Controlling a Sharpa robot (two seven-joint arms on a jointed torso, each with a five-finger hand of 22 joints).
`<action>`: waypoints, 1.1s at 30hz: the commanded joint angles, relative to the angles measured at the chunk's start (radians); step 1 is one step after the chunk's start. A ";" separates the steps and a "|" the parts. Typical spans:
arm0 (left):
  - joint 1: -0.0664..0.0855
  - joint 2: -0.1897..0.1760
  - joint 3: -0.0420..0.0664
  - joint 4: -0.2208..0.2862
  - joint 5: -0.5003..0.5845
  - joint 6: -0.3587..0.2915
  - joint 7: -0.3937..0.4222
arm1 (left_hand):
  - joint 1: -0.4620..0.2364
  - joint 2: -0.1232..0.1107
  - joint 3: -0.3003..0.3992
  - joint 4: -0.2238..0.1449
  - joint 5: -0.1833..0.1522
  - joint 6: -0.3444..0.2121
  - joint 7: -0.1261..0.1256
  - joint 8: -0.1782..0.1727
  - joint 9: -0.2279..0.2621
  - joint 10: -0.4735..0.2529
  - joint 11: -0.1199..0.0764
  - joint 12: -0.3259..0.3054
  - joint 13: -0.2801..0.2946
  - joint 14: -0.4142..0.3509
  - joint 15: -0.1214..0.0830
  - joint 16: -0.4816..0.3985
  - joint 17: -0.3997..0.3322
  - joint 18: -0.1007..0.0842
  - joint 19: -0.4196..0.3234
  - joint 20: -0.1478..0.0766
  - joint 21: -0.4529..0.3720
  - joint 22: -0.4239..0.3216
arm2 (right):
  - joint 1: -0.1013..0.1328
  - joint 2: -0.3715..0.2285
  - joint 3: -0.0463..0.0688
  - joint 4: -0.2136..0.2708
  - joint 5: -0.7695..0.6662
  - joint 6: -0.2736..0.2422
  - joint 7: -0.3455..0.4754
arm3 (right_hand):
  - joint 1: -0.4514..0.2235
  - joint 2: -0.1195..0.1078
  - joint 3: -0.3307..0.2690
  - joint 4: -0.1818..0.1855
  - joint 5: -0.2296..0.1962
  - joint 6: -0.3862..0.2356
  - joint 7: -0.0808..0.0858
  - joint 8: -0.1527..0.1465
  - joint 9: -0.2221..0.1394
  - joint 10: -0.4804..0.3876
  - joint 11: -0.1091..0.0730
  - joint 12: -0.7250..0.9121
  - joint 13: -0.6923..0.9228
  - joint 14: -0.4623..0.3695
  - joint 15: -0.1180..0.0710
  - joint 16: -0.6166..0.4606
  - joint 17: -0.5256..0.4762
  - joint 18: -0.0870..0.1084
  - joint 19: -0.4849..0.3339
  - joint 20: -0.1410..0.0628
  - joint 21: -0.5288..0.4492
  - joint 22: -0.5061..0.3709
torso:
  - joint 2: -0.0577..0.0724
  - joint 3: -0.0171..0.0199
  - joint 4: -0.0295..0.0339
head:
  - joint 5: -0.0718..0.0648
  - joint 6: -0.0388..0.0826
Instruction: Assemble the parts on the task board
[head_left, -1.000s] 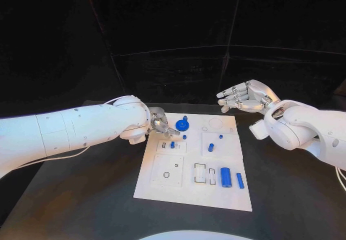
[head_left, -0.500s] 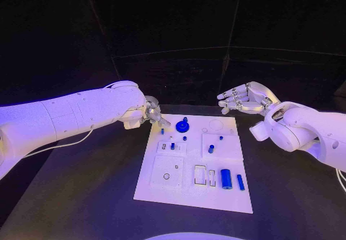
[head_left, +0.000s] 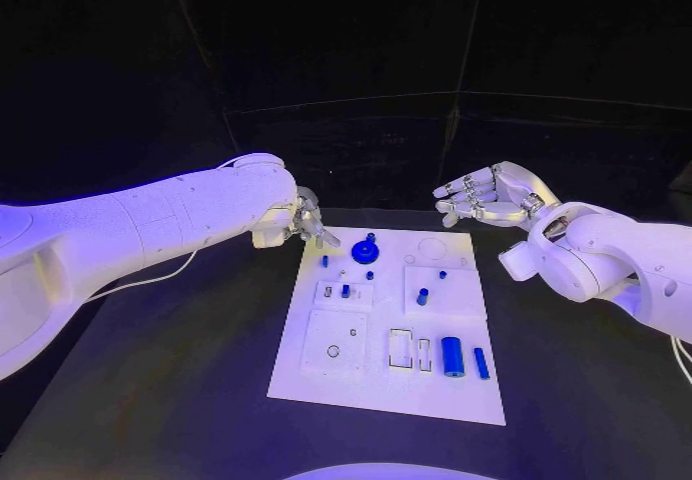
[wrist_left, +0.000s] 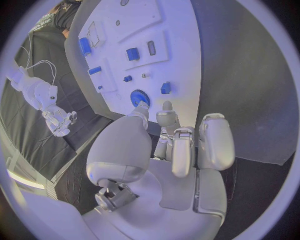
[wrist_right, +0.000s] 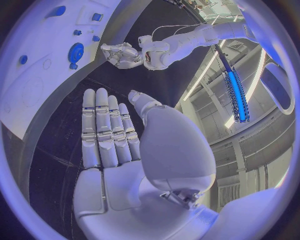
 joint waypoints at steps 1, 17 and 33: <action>0.001 0.006 0.001 -0.015 -0.017 0.030 0.016 | 0.007 0.003 -0.012 0.001 -0.002 0.013 -0.003 -0.001 -0.002 0.002 0.005 0.006 0.002 0.104 0.005 0.003 0.263 0.012 0.005 0.006 0.006 0.004 | 0.002 0.002 0.001 0.001 0.004 -0.004 0.005 | -0.006 0.002 0.000 -0.003 0.003 -0.009 0.001 -0.004 0.000 -0.009 0.001 -0.002 -0.002 0.002 0.005 -0.004 -0.001 0.002 0.001 0.009 -0.005 -0.001 | -0.002 0.0009 0.0031 | 0.000 -0.003; -0.009 0.040 0.001 -0.058 -0.018 0.066 0.015 | 0.009 0.006 -0.024 0.004 -0.003 0.026 -0.006 0.004 -0.006 0.006 0.003 0.014 0.009 0.104 0.003 0.003 0.263 0.009 0.009 0.006 0.016 0.017 | 0.002 0.008 0.001 -0.002 0.004 -0.002 0.004 | -0.006 0.002 0.000 -0.003 0.003 -0.009 0.001 -0.004 0.000 -0.009 0.001 -0.002 -0.002 0.002 0.005 -0.004 -0.001 0.002 0.001 0.009 -0.005 -0.001 | -0.003 0.0008 0.0025 | 0.008 -0.009; -0.029 0.068 0.001 -0.099 -0.018 0.088 0.014 | 0.018 0.010 -0.027 0.002 -0.002 0.032 -0.008 0.006 -0.008 0.006 0.001 0.015 0.008 0.104 0.002 0.003 0.263 0.009 0.011 0.005 0.018 0.021 | 0.002 0.011 0.001 -0.001 0.004 -0.002 0.004 | -0.006 0.002 0.000 -0.003 0.003 -0.009 0.001 -0.004 0.000 -0.009 0.001 -0.002 -0.002 0.002 0.005 -0.004 -0.001 0.002 0.001 0.009 -0.005 -0.001 | -0.002 0.0001 0.0015 | 0.009 -0.011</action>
